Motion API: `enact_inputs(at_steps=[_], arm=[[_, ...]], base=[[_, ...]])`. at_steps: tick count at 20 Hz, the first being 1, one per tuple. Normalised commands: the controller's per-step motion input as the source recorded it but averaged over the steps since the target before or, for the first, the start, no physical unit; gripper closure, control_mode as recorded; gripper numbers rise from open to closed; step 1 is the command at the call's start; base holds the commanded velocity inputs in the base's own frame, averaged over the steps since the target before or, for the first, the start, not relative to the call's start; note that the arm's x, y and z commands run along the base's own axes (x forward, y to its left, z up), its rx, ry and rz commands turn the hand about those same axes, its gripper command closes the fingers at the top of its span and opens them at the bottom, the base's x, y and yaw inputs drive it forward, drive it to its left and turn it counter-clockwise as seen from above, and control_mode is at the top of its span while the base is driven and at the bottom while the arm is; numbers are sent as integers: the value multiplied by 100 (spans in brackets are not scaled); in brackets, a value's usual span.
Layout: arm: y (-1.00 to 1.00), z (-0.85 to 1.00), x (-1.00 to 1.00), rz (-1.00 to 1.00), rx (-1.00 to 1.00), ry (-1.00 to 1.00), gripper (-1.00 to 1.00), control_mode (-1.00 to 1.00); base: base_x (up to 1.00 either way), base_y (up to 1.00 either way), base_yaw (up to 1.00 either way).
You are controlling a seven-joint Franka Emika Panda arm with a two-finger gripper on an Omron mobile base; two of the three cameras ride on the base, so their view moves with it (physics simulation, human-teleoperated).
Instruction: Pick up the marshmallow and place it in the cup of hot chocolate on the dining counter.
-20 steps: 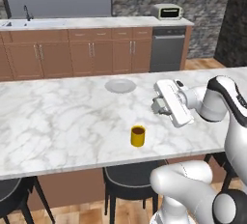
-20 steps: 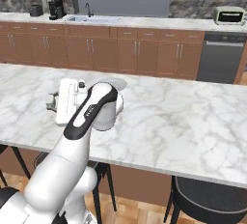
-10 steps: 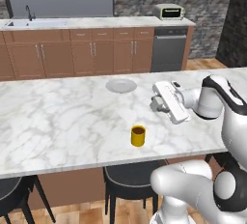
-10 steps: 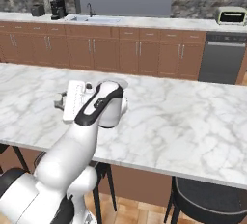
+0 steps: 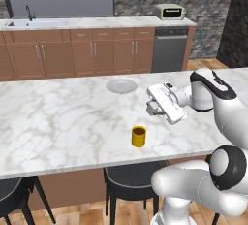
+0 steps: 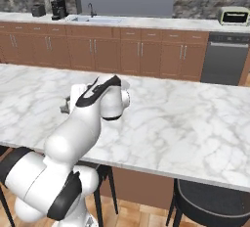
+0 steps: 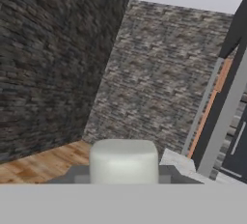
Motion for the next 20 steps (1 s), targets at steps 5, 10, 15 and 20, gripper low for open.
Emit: enact_inputs(at_steps=[5, 10, 15, 20], arm=[[4, -32, 10, -8, -8, -12, 100, -100], [0, -32, 12, -7, 0, 2, 100, -100], [0, -35, 21, -8, -4, 10, 100, -100], [0, -31, 22, -5, -2, 9, 100, -100]], base=[[0, 0, 0], [0, 0, 0], [0, 0, 0], [0, 0, 0]])
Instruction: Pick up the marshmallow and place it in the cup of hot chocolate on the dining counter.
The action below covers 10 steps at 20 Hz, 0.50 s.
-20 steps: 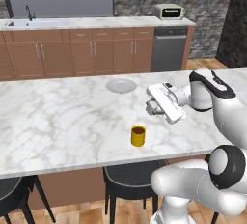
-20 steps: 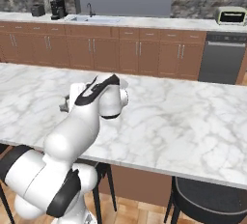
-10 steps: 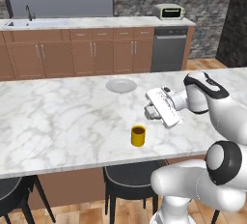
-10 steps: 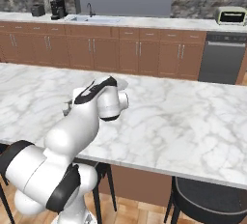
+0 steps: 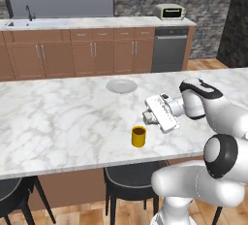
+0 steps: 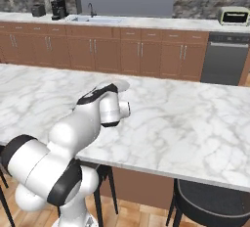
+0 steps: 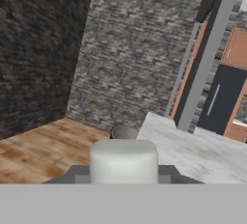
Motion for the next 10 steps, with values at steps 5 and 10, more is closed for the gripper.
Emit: enact_inputs(at_steps=[5, 10], arm=[[0, -28, 26, -4, -2, 18, 100, -100], [0, -31, 29, -3, -1, 15, 100, -100]], base=[[0, 0, 0], [0, 0, 0]])
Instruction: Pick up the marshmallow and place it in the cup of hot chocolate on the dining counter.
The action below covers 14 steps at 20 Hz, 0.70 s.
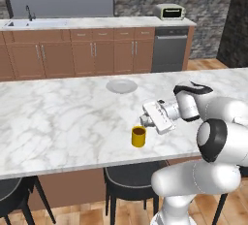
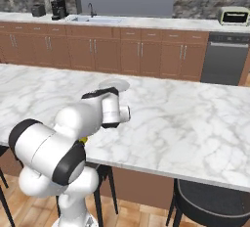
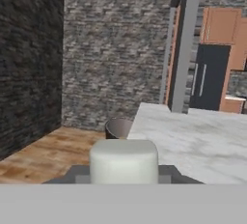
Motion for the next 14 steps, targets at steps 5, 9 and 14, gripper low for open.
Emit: enact_inputs(at_steps=[5, 9, 14], arm=[[0, -25, 30, -1, 0, 12, 100, -100], [0, -26, 24, 0, 0, 7, 100, -100], [0, -24, 28, 0, 0, 0, 100, -100]], base=[[0, 0, 0], [0, 0, 0], [0, 0, 0]])
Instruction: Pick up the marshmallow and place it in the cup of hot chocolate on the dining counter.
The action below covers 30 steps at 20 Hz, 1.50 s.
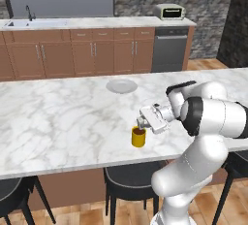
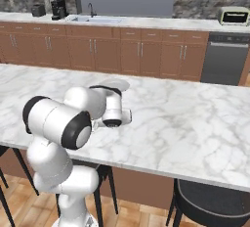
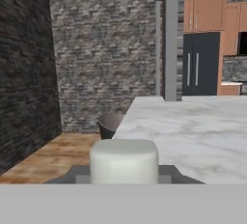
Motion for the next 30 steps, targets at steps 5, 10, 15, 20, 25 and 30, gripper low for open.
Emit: enact_inputs(at_steps=[5, 10, 15, 20, 25, 30], arm=[[0, -26, 28, 0, 0, 0, 100, -100], [0, -19, 10, 0, 0, 0, 100, -100], [0, -18, 5, 0, 0, 0, 100, -100], [5, -6, -17, 0, 0, -4, 100, -100], [18, 4, -48, 0, 0, -21, 100, -100], [7, 9, -14, 0, 0, -15, 100, -100]], base=[[0, 0, 0], [0, 0, 0], [0, 0, 0], [0, 0, 0], [0, 0, 0], [0, 0, 0]])
